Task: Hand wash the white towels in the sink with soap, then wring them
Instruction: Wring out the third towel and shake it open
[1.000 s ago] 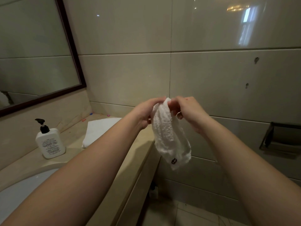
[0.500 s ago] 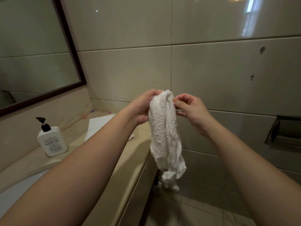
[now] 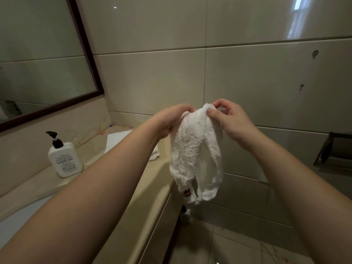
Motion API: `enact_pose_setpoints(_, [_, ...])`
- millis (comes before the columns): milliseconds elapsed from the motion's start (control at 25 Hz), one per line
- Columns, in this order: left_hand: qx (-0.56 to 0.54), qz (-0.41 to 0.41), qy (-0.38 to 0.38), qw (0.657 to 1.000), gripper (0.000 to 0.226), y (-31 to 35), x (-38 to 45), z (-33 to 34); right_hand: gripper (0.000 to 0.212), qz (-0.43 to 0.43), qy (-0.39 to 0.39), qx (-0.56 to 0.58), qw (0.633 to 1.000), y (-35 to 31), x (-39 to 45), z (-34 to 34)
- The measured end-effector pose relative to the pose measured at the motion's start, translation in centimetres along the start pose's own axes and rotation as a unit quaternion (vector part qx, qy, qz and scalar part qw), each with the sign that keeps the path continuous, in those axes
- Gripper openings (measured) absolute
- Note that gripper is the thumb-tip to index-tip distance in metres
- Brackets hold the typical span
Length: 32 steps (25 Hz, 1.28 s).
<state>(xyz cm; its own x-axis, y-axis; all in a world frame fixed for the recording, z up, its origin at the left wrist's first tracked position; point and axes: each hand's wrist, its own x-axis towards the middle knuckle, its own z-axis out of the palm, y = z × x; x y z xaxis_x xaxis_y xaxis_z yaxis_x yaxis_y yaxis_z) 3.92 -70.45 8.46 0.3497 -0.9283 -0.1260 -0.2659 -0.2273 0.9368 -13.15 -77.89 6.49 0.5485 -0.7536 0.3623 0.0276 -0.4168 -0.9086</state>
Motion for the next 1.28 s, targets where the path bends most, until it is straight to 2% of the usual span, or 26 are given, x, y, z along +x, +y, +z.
enact_pose_setpoints(80, [0.055,0.000,-0.011,0.998,0.051,-0.6,-0.1,-0.1,0.012,0.032,-0.010,-0.043,0.999,-0.8,0.3,0.1])
enact_pose_setpoints(160, [0.043,0.015,-0.076,0.996,0.077,-0.9,-0.5,0.1,0.009,0.062,-0.021,-0.053,0.996,-1.6,0.5,0.3])
enact_pose_setpoints(200, [0.036,0.024,-0.096,0.994,0.079,-1.1,-0.8,0.2,0.013,0.078,-0.022,-0.046,0.996,-1.8,0.8,0.3])
enact_pose_setpoints(320, [-0.032,0.052,-0.097,0.993,0.056,-1.7,-0.8,-0.1,0.019,0.136,-0.029,-0.023,0.990,-2.2,1.3,0.0])
enact_pose_setpoints(440, [-0.083,0.053,-0.115,0.988,0.022,-1.4,-1.5,0.7,0.019,0.109,-0.030,0.016,0.994,-1.6,1.7,-0.4])
enact_pose_setpoints(640, [-0.111,0.030,-0.167,0.979,0.018,-1.5,-2.3,3.4,0.018,0.098,-0.020,0.036,0.994,-0.5,1.7,-0.7])
enact_pose_setpoints(840, [-0.262,-0.024,-0.126,0.957,0.023,-1.7,-2.3,3.8,0.025,0.029,0.077,-0.029,0.996,0.5,2.2,0.4])
enact_pose_setpoints(960, [-0.319,-0.024,-0.064,0.945,0.022,-2.0,-2.0,3.7,0.041,-0.008,0.192,-0.117,0.974,1.2,1.5,0.0])
enact_pose_setpoints(1000, [-0.333,-0.019,-0.046,0.942,0.023,-2.1,-1.8,3.7,0.049,-0.001,0.205,-0.119,0.972,1.5,1.0,0.0])
enact_pose_setpoints(1200, [-0.361,-0.003,-0.003,0.933,0.022,-2.7,-1.0,4.5,0.059,0.119,0.131,-0.067,0.982,2.5,-0.2,1.5])
enact_pose_setpoints(1280, [-0.319,-0.010,0.025,0.947,0.030,-3.0,-0.6,4.5,0.051,0.152,0.120,-0.037,0.980,3.0,0.1,1.6])
